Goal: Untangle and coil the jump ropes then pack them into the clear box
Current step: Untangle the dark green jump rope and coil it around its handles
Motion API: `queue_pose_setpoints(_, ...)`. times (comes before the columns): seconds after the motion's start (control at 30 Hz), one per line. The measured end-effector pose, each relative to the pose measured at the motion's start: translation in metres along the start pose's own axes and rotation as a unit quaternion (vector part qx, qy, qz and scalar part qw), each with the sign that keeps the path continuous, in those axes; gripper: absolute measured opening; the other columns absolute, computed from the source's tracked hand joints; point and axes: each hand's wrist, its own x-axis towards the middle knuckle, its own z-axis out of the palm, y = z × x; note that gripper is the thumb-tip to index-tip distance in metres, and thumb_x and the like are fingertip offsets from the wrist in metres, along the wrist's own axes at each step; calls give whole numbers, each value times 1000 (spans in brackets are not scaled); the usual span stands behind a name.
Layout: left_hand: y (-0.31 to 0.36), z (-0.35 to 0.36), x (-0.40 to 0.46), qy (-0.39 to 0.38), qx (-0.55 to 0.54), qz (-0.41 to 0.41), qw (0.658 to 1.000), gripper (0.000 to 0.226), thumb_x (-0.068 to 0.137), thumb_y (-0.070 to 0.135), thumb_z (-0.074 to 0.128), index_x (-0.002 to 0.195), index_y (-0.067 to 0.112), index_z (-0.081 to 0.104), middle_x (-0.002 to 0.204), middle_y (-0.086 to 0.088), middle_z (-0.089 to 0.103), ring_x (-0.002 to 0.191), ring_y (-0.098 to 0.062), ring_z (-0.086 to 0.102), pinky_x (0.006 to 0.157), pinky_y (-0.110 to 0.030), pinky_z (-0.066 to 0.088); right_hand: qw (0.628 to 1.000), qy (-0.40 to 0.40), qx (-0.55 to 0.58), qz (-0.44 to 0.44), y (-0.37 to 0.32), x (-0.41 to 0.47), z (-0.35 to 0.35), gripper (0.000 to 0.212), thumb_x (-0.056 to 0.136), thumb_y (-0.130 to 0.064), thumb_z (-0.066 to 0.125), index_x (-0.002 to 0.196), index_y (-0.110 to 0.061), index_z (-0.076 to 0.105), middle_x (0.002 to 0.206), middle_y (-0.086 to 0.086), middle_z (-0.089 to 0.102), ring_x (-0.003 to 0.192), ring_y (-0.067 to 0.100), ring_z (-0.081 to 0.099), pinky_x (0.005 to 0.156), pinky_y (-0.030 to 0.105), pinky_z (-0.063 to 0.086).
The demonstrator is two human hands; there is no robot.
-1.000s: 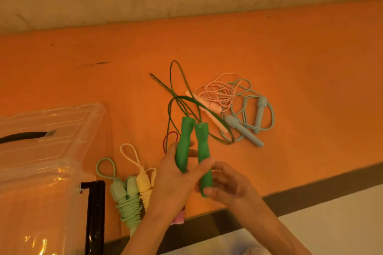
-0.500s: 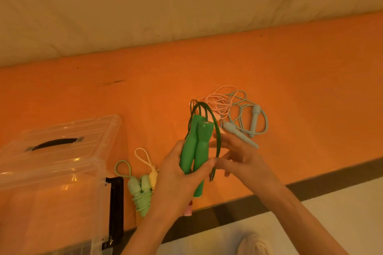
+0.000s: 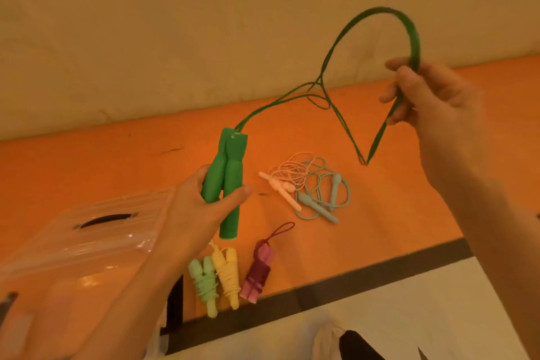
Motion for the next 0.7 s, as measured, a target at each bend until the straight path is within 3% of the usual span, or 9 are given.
queue_pose_setpoints(0.17, 22, -17, -19, -26, 30, -12, 999, 24, 80, 21, 76, 98, 15, 61, 49, 22, 52, 45, 4, 47, 43, -10, 35, 998, 42, -42, 26, -19, -15, -24, 15, 97, -13, 52, 99, -16, 67, 62, -7, 64, 47, 8, 49, 51, 21, 49)
queue_pose_setpoints(0.27, 31, -33, -29, -19, 60, -27, 998, 28, 76, 23, 79, 97, 15, 62, 54, 19, 54, 48, 2, 48, 46, -11, 36, 995, 31, -63, 64, -9, -35, -45, 17, 98, -13, 51, 93, -20, 66, 65, -8, 67, 51, 6, 56, 58, 21, 53)
queue_pose_setpoints(0.43, 43, -75, -49, -22, 130, -50, 990, 39, 69, 33, 81, 102, 19, 65, 84, -9, 68, 73, -19, 62, 64, -29, 43, 991, 50, -51, 110, -4, -66, -76, 21, 94, -28, 58, 75, -24, 66, 69, -10, 67, 67, 8, 62, 71, 19, 55)
queue_pose_setpoints(0.5, 47, -92, -62, -34, 159, -50, 985, 31, 72, 39, 75, 95, 20, 67, 77, -2, 72, 65, -10, 64, 61, -22, 45, 990, 61, -33, 123, -13, -72, -83, 27, 79, -49, 68, 70, -24, 65, 69, -9, 66, 70, 9, 63, 72, 19, 55)
queue_pose_setpoints(0.57, 46, -106, -76, -53, 183, -62, 980, 25, 79, 40, 67, 93, 19, 68, 73, 3, 73, 51, 0, 57, 49, -13, 40, 988, 77, -10, 135, -23, -74, -87, 44, 65, -62, 67, 74, -19, 60, 68, -8, 65, 68, 9, 64, 72, 20, 56)
queue_pose_setpoints(0.63, 46, -119, -90, -65, 194, -90, 975, 36, 76, 48, 63, 96, 18, 68, 71, 4, 73, 45, 2, 54, 46, -15, 38, 986, 97, 25, 131, -34, -73, -90, 45, 64, -61, 61, 75, -18, 55, 65, -7, 63, 62, 9, 63, 70, 23, 57)
queue_pose_setpoints(0.7, 48, -129, -107, -72, 174, -124, 974, 62, 65, 72, 64, 97, 18, 67, 70, 2, 73, 43, 1, 55, 42, -14, 37, 984, 120, 52, 120, -43, -73, -92, 39, 74, -57, 57, 75, -19, 52, 61, -7, 62, 54, 7, 60, 67, 23, 57)
